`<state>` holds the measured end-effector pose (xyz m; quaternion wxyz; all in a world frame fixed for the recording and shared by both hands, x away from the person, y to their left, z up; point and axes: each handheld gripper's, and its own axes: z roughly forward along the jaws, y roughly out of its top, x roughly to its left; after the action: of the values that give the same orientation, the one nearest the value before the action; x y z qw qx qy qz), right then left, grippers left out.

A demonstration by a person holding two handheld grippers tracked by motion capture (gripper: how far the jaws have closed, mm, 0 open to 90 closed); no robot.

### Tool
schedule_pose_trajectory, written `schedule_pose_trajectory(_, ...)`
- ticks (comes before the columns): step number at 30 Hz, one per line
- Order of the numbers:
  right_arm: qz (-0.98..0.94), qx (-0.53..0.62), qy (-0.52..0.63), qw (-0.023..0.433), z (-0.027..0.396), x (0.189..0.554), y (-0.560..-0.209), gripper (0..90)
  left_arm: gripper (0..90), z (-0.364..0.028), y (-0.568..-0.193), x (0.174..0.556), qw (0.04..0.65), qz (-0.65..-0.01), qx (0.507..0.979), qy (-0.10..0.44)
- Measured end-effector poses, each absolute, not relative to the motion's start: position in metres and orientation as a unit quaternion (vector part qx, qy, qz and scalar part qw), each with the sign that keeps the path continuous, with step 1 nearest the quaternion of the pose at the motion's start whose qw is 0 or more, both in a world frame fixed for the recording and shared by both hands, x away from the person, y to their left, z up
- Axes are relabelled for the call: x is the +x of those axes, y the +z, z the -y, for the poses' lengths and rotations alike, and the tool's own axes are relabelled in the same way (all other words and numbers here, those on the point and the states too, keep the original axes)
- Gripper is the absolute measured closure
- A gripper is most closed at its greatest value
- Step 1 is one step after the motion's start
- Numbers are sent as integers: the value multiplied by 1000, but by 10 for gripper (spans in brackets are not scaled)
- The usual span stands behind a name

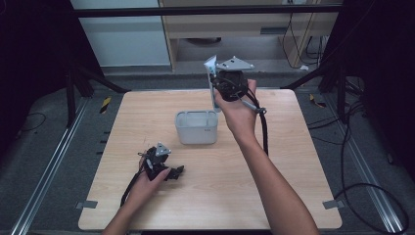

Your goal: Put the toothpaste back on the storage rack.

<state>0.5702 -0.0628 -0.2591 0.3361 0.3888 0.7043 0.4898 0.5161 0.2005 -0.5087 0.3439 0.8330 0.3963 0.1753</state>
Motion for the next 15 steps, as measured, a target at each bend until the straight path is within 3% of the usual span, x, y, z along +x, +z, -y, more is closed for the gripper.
schedule_pose_trajectory(15,-701,391,496,330,55,576,-265,808,0,-201,-509,516,343,-397,833,175)
